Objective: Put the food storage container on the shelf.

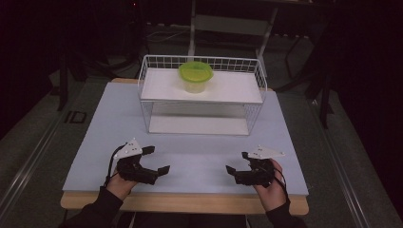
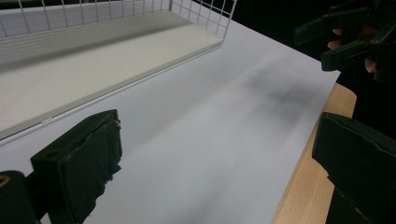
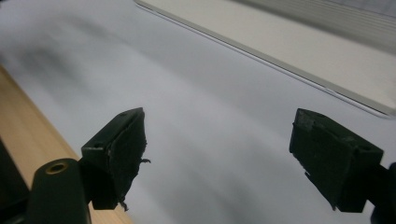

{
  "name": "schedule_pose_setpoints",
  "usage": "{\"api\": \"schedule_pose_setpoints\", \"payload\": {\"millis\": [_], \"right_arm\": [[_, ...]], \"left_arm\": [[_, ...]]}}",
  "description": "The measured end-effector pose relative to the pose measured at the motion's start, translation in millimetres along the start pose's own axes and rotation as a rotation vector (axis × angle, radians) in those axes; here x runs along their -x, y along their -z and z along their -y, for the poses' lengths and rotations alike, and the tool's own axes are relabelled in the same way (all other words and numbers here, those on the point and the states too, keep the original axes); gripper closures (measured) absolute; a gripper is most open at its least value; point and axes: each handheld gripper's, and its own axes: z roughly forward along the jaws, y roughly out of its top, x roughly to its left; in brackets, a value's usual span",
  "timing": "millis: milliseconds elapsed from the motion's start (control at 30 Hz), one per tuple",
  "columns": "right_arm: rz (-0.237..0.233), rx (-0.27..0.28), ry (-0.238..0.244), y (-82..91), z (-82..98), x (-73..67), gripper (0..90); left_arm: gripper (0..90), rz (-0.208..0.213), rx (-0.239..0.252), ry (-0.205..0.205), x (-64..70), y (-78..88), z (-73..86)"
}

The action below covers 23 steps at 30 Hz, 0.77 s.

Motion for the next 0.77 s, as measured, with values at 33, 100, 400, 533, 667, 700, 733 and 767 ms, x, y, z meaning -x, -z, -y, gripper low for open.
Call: {"api": "schedule_pose_setpoints", "payload": {"millis": [33, 100, 400, 533, 667, 700, 733, 767], "right_arm": [[0.003, 0.000, -0.002, 0.3, 1.3, 1.6, 18.3], [0.012, -0.004, -0.013, 0.8, 4.3, 6.7, 18.2], [0.030, -0.027, -0.005, -2.8, 9.2, 12.2, 18.1], [0.029, -0.042, 0.002, -5.3, 10.2, 10.7, 17.9], [0.032, -0.063, 0.004, -8.6, 12.3, 11.7, 17.8], [0.030, -0.068, 0.000, -9.2, 12.8, 12.2, 17.8], [0.029, -0.074, -0.002, -9.7, 13.2, 12.6, 17.8], [0.032, -0.074, -0.002, -10.0, 13.4, 12.8, 17.8]], "left_arm": [[2.6, -0.001, -0.004, -0.001, -0.7, -0.1, 0.9], [2.6, -0.003, -0.014, -0.001, -1.7, -1.0, 2.9], [2.6, -0.008, -0.030, -0.008, -1.5, -1.8, 7.8], [2.6, -0.015, -0.028, -0.001, -1.8, 0.3, 8.3], [2.6, -0.024, -0.029, -0.005, -2.3, 1.7, 8.3], [2.6, -0.024, -0.027, -0.004, -2.6, 2.1, 8.3], [2.6, -0.023, -0.025, -0.001, -2.9, 2.5, 8.2], [2.6, -0.026, -0.024, 0.001, -2.9, 2.8, 8.1]]}}
